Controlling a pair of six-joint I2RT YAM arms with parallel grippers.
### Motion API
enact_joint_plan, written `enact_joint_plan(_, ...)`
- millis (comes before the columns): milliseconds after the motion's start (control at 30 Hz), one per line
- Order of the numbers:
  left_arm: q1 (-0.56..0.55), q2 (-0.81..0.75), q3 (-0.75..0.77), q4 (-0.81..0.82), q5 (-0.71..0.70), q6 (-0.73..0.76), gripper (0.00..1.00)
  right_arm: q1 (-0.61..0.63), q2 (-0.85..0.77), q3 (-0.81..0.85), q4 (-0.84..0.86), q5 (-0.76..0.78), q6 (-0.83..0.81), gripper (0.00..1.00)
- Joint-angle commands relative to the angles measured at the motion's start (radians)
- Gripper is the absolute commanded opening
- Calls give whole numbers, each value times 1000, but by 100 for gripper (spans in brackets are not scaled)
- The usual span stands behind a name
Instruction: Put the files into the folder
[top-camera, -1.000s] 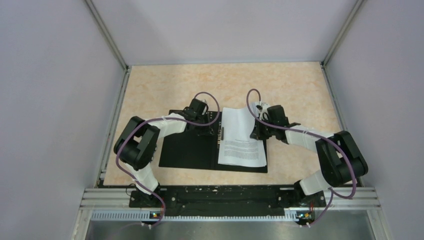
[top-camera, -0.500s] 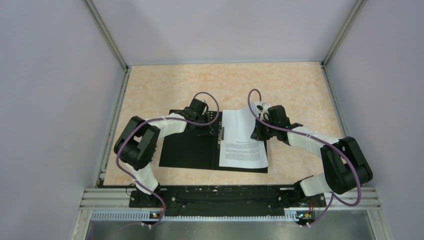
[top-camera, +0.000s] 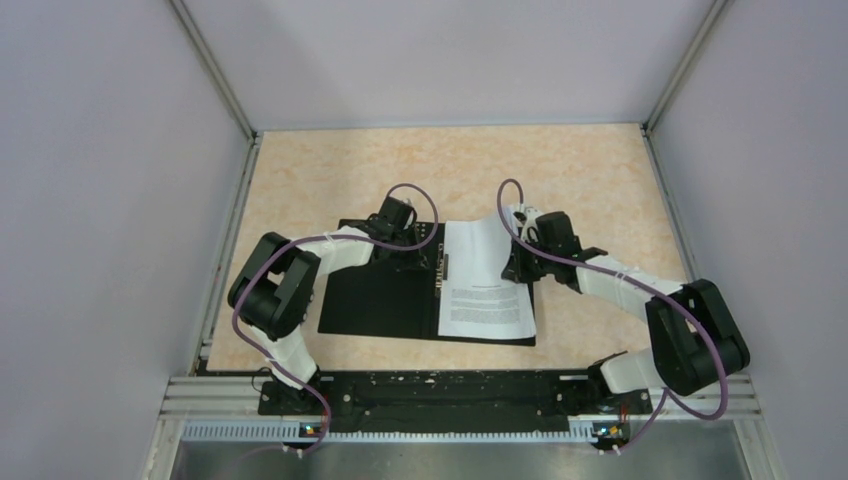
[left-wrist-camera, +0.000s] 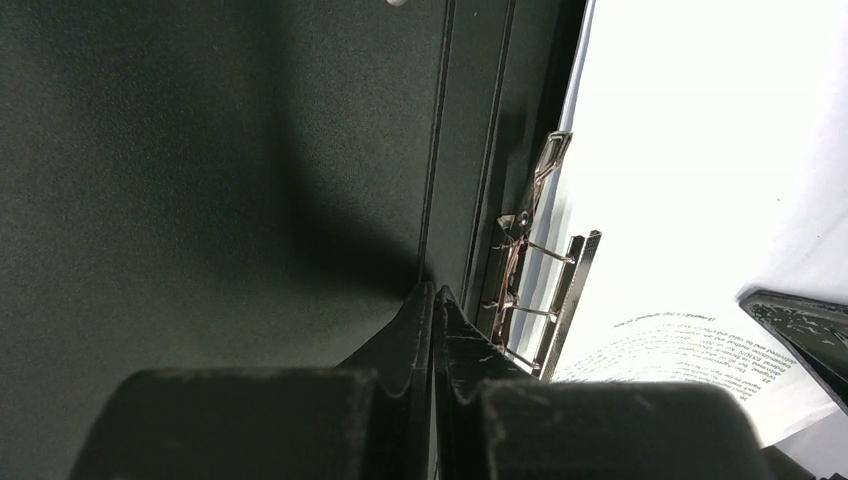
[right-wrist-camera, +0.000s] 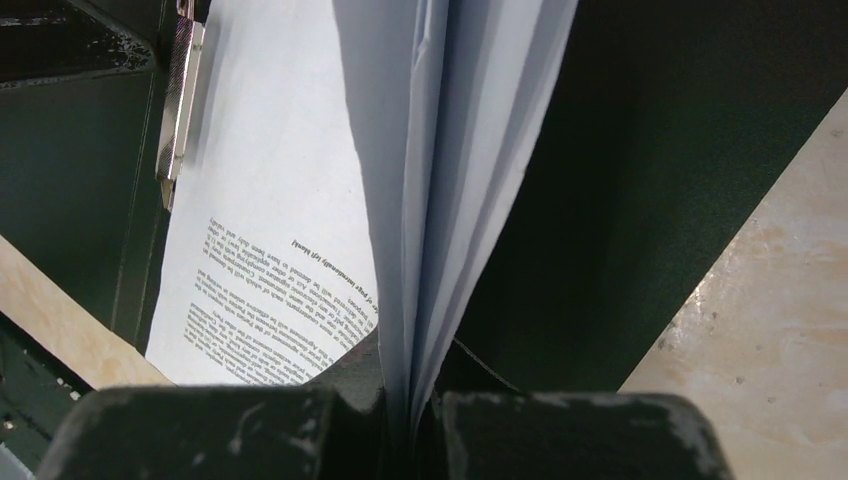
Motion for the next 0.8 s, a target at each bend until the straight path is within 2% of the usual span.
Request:
enact_joint_plan(0, -1, 25, -18, 27, -28, -9, 2, 17, -38, -6, -19, 20, 1, 0)
enact_joint_plan(767, -2, 21, -30, 41, -16, -18, 1, 20, -41, -14, 0, -12, 30, 0)
